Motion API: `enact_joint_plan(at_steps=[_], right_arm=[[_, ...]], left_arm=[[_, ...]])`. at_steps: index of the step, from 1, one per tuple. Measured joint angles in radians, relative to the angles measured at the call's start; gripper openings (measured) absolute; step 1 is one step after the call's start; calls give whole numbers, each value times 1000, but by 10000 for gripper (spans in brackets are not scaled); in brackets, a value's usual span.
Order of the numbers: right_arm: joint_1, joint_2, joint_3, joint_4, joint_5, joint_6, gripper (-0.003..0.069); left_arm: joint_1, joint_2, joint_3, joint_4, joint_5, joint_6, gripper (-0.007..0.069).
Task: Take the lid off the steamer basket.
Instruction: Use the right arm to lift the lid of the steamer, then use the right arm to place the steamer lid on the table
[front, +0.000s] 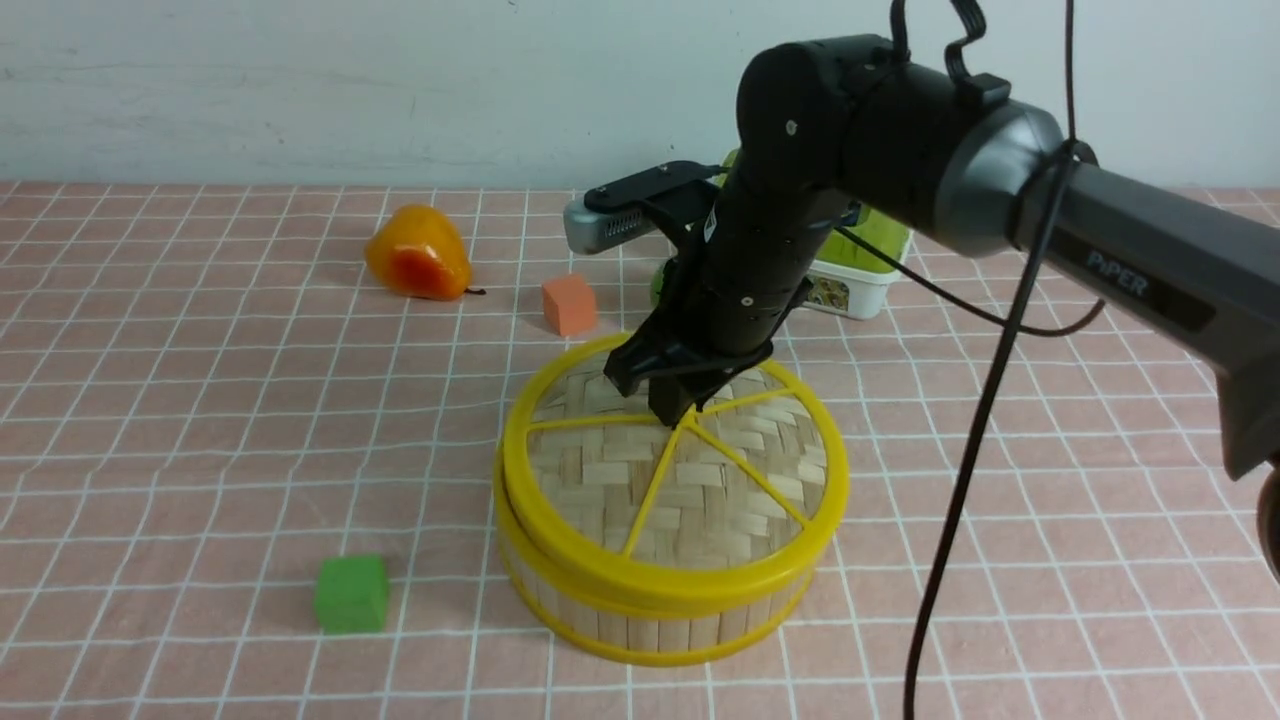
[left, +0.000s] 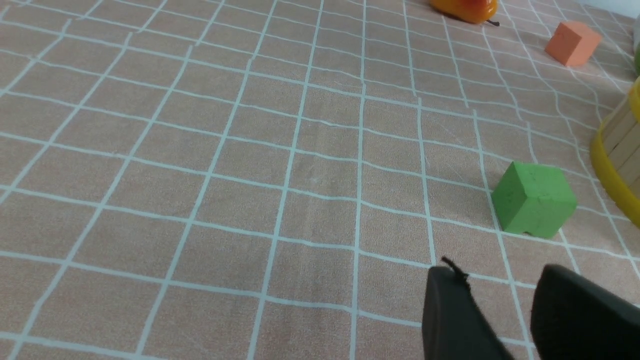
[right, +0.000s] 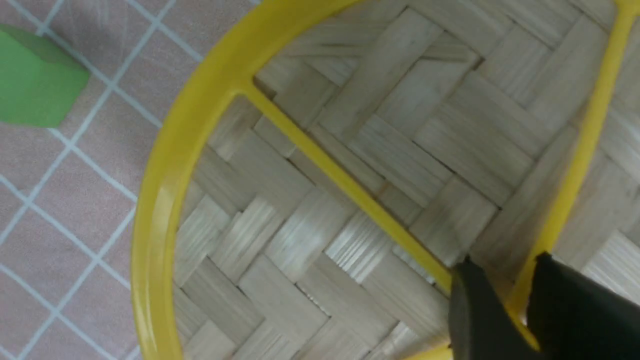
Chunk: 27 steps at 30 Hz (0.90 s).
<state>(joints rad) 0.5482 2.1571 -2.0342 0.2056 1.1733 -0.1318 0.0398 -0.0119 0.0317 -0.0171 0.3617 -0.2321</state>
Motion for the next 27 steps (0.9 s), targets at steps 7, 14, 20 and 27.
enact_joint_plan(at_steps=[7, 14, 20, 27], right_arm=[[0, -6, -90, -7, 71, -7, 80], [-4, -154, -138, -94, 78, -8, 80], [-104, -369, -91, -174, 79, -7, 80], [-273, -489, 208, -179, 83, -7, 80]], left_arm=[[0, 0, 0, 0, 0, 0, 239], [0, 0, 0, 0, 0, 0, 239], [0, 0, 0, 0, 0, 0, 239], [0, 0, 0, 0, 0, 0, 239]])
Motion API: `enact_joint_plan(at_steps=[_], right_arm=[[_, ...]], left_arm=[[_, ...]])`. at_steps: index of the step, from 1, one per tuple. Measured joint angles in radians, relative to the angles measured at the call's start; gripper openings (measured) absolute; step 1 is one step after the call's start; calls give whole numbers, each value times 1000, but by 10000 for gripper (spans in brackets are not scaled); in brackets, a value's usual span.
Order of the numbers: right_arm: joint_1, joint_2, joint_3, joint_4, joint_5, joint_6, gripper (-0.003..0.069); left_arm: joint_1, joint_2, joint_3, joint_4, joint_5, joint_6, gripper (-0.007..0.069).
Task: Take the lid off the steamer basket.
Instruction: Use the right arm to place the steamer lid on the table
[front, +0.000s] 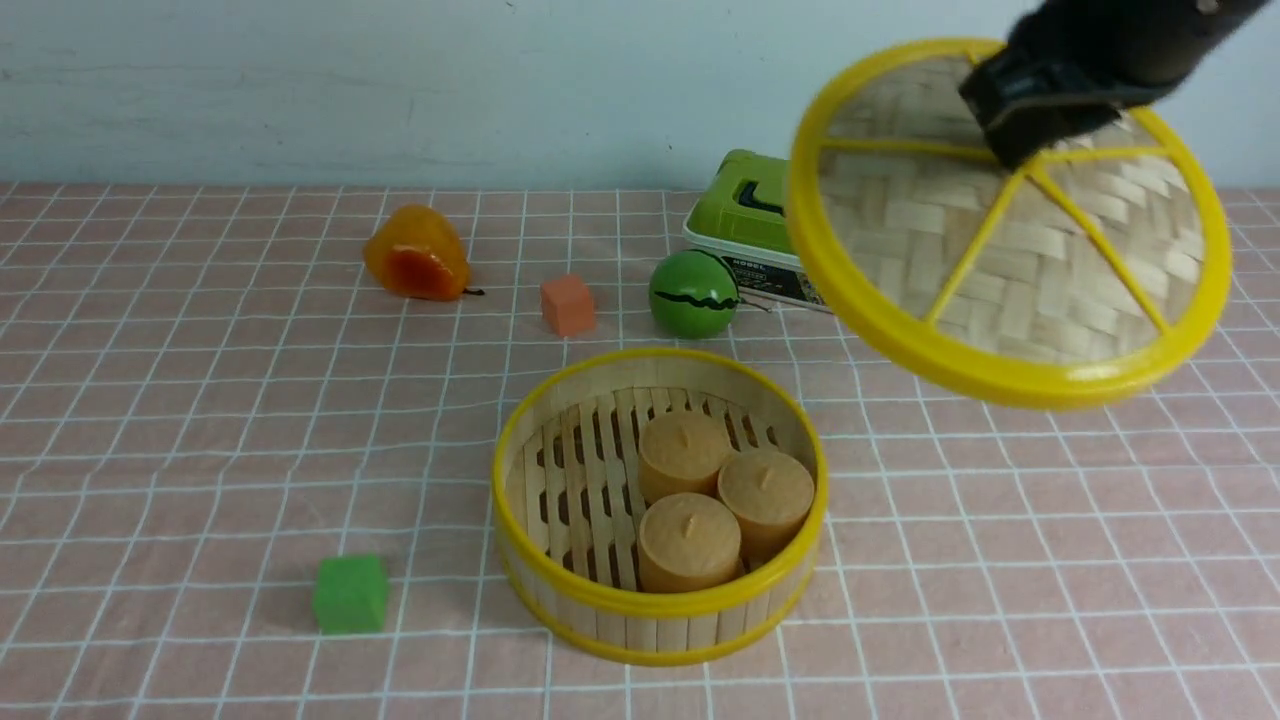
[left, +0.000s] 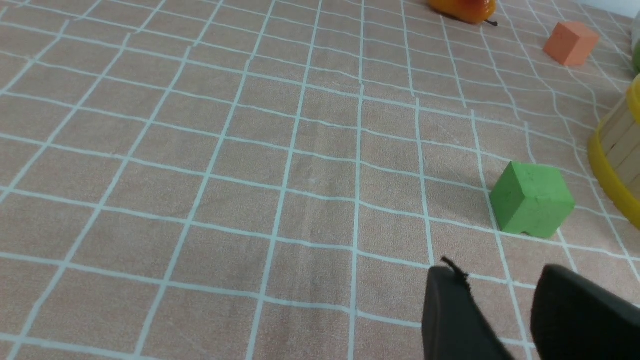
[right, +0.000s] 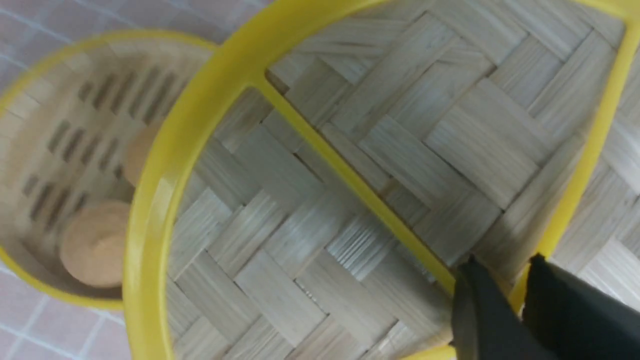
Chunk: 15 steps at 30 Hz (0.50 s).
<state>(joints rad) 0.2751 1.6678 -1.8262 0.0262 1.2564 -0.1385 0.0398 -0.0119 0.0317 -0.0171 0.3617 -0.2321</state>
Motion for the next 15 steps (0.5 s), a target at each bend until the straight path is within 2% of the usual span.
enact_joint_plan(at_steps=[4, 7, 10, 15], right_arm=[[-87, 1, 201, 7, -17, 0, 80], [-131, 17, 320, 29, -115, 0, 80], [-149, 55, 400, 49, -231, 0, 80], [-154, 154, 427, 61, -323, 0, 80]], left_arm=[[0, 0, 0, 0, 0, 0, 239], [0, 0, 0, 0, 0, 0, 239], [0, 0, 0, 0, 0, 0, 239], [0, 0, 0, 0, 0, 0, 239]])
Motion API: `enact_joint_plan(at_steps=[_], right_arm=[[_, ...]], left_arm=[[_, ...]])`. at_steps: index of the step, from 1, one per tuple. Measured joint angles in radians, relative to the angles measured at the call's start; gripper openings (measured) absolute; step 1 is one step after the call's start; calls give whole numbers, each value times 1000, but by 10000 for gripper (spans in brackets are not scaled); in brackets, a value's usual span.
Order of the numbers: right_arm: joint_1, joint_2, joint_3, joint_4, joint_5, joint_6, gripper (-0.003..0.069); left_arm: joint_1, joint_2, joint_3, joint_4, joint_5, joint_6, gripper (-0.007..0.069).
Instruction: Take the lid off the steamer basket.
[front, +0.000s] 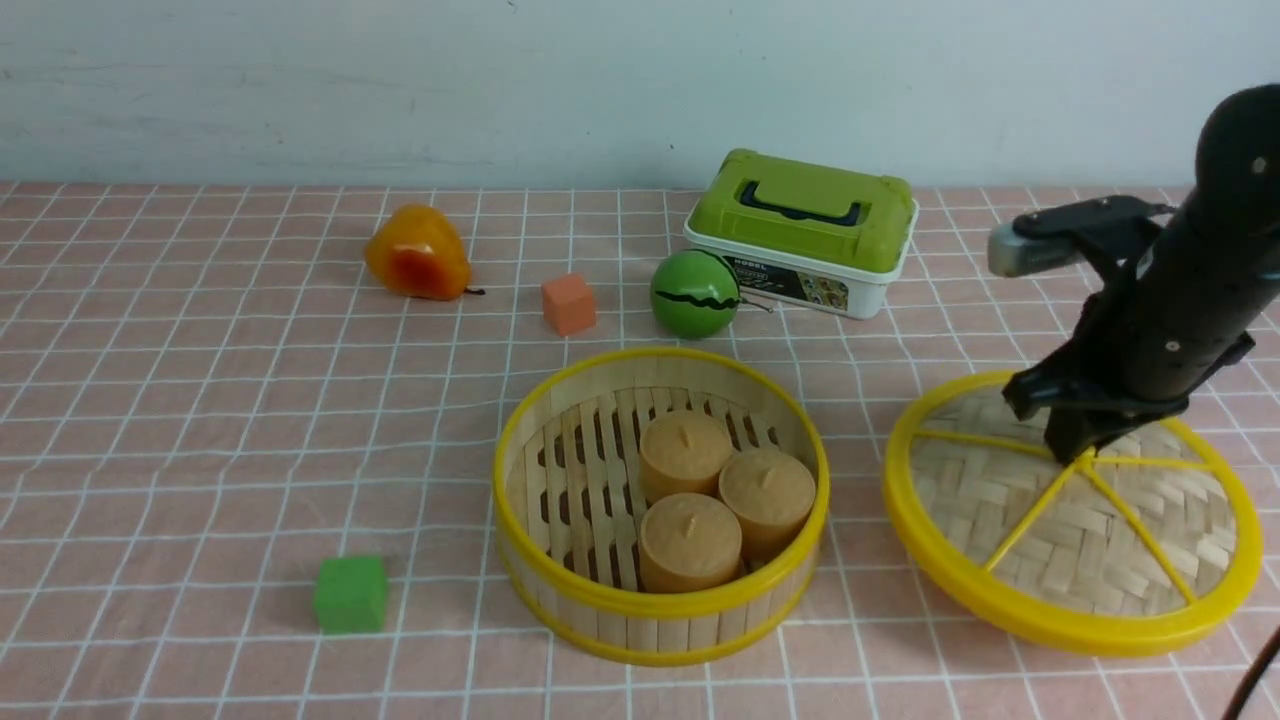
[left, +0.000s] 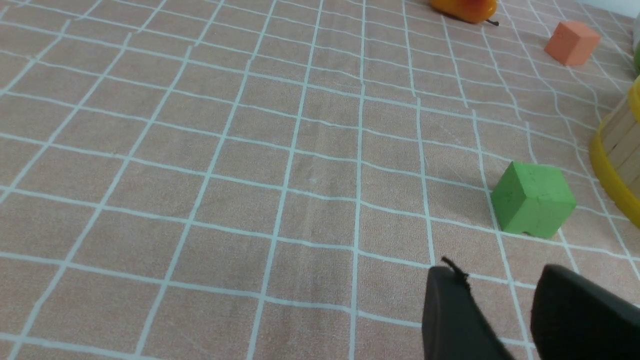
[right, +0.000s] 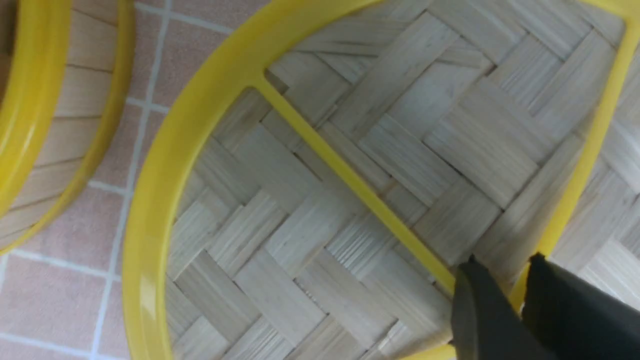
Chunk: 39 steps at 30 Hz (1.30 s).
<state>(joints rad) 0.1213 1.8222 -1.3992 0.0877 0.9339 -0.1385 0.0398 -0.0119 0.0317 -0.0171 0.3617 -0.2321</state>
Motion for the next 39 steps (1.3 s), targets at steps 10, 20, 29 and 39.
enact_joint_plan(at_steps=[10, 20, 29, 39], right_arm=[[0, 99, 0, 25, -54, 12, 81], [0, 8, -24, 33, 58, 3, 332], [0, -436, -15, 98, 77, -27, 400], [0, -963, 293, 368, -15, -230, 129]], left_arm=[[0, 0, 0, 0, 0, 0, 239], [0, 0, 0, 0, 0, 0, 239], [0, 0, 0, 0, 0, 0, 239], [0, 0, 0, 0, 0, 0, 239]])
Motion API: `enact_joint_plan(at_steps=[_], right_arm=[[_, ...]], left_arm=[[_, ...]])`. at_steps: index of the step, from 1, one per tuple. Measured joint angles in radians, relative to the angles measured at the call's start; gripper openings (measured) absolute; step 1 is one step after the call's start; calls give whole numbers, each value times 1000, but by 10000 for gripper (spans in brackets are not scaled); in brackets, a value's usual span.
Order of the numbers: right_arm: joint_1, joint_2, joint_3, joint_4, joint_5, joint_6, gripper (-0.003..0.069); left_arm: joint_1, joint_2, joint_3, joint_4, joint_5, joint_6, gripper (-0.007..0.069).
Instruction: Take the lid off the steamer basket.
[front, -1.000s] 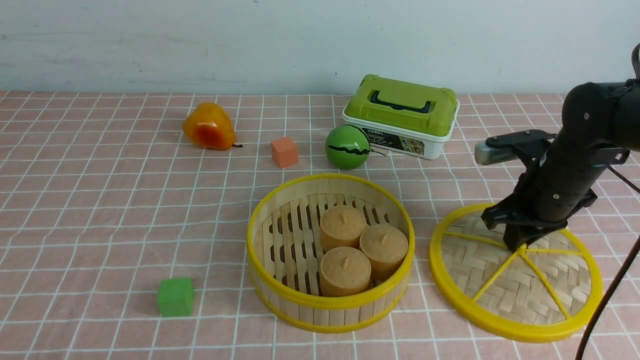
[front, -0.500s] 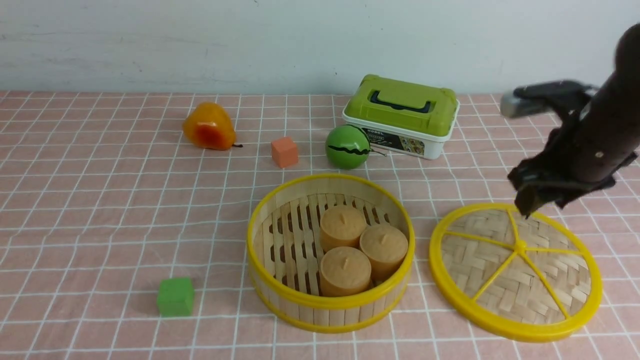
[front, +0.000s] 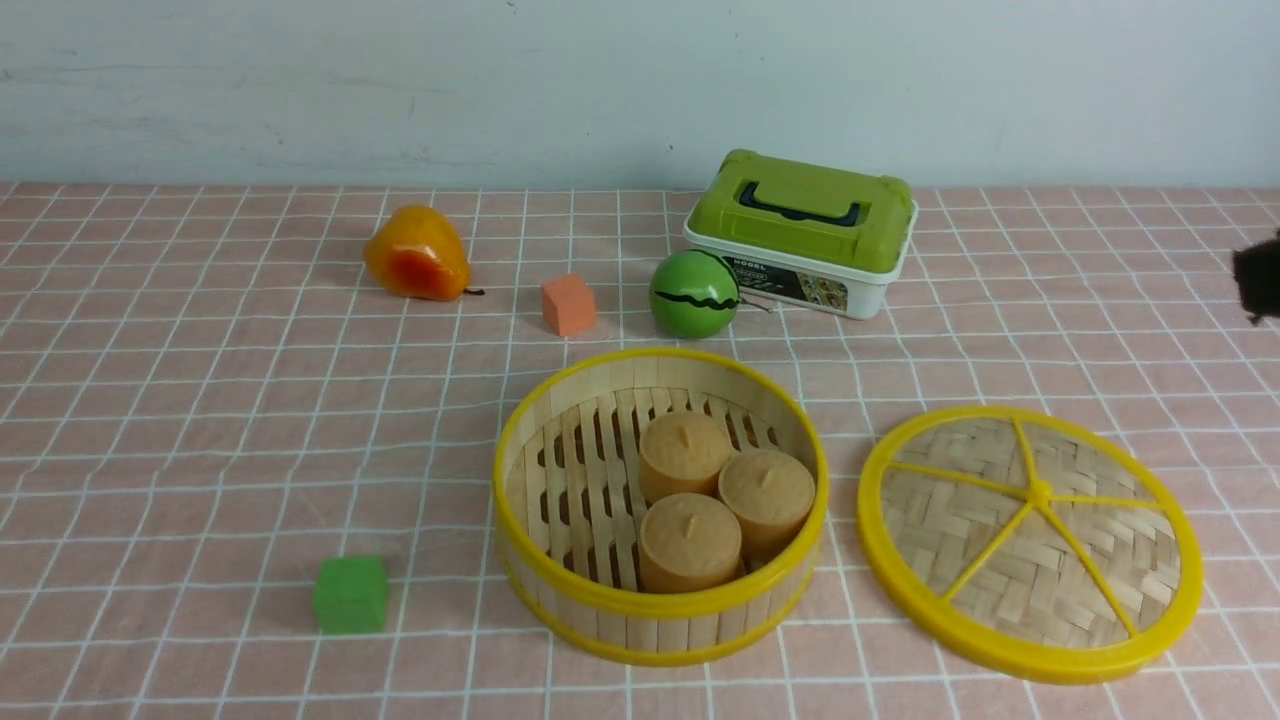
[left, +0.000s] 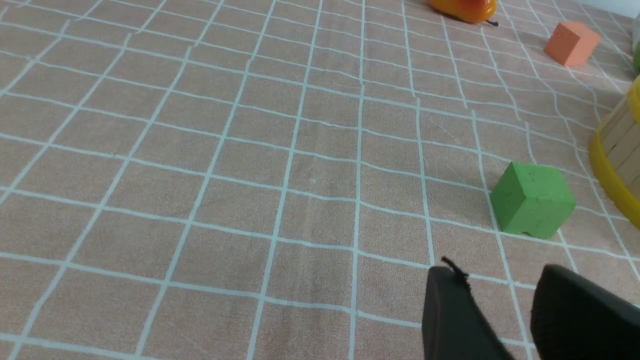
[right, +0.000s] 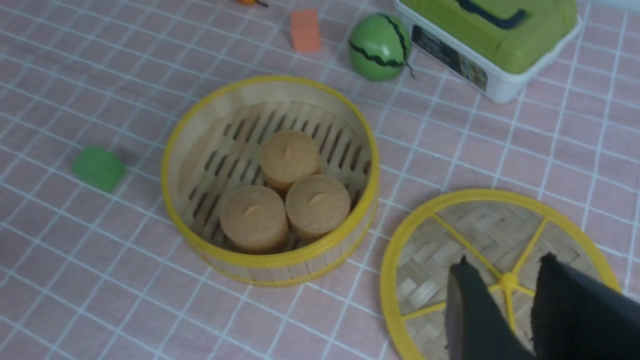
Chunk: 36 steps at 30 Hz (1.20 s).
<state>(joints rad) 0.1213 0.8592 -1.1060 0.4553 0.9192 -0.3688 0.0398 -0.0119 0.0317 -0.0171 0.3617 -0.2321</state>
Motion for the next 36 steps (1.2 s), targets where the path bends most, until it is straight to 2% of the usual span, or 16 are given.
enact_joint_plan(at_steps=[5, 8, 14, 30, 33, 36], right_arm=[[0, -223, 163, 57, -129, -37, 13], [0, -296, 237, 63, -218, -40, -20], [0, -330, 331, 48, -264, -41, -21], [0, -330, 343, -47, -289, -44, -9], [0, -339, 387, -82, -341, -44, -7], [0, -384, 498, -132, -467, -44, -8]], left_arm=[[0, 0, 0, 0, 0, 0, 239], [0, 0, 0, 0, 0, 0, 239], [0, 0, 0, 0, 0, 0, 239], [0, 0, 0, 0, 0, 0, 239], [0, 0, 0, 0, 0, 0, 239], [0, 0, 0, 0, 0, 0, 239]])
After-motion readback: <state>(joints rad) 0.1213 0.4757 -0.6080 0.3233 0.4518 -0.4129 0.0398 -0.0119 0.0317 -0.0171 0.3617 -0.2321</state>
